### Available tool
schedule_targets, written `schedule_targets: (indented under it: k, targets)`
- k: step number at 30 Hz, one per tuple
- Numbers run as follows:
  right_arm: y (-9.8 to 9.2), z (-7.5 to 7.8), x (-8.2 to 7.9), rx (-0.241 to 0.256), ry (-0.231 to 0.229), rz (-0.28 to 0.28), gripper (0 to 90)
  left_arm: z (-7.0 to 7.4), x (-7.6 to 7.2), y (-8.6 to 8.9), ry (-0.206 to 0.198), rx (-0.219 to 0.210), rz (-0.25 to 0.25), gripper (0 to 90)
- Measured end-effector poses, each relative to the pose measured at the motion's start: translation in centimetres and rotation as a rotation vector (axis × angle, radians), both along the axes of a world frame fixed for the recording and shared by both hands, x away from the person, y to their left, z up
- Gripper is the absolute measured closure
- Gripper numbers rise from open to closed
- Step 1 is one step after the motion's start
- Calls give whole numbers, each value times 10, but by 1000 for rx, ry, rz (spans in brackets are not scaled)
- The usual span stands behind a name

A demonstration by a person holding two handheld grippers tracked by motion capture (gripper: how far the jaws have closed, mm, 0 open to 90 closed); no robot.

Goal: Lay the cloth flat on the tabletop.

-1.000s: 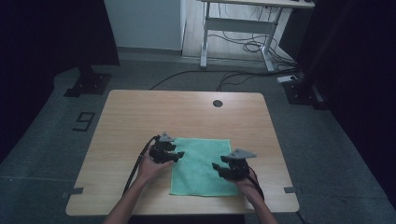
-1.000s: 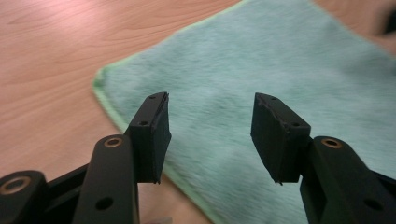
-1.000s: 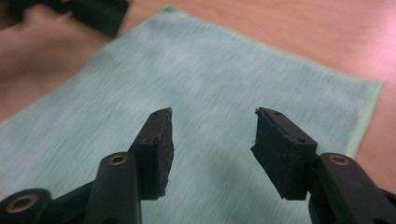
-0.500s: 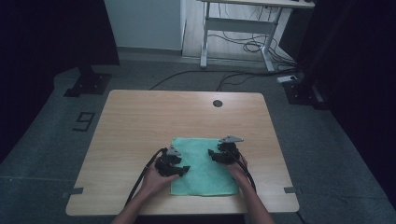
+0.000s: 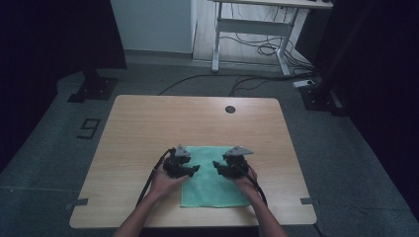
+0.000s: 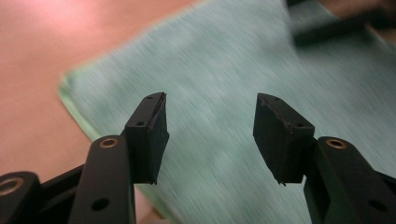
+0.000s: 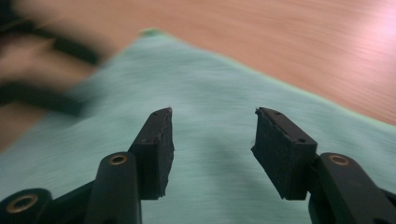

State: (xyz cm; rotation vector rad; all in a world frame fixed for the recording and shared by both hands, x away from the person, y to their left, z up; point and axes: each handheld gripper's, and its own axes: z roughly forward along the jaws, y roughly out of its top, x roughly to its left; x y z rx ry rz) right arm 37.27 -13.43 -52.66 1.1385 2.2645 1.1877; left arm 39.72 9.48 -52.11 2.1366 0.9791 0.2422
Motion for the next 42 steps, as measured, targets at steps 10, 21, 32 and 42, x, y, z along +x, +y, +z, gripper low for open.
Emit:
schedule_targets:
  k: [10,21,32,42]
  targets:
    - [37,-20,-19,-38,50,125,441,-15,35,-8,81,24,46,464]
    - [55,-26,-71,-91,-3,236,326,-16,32,-8,66,19,56,474]
    - [42,-22,-61,-56,13,195,293,-17,28,-1,66,8,52,475]
    - [-1,-22,-22,14,78,-8,306,-18,27,3,65,-8,49,480]
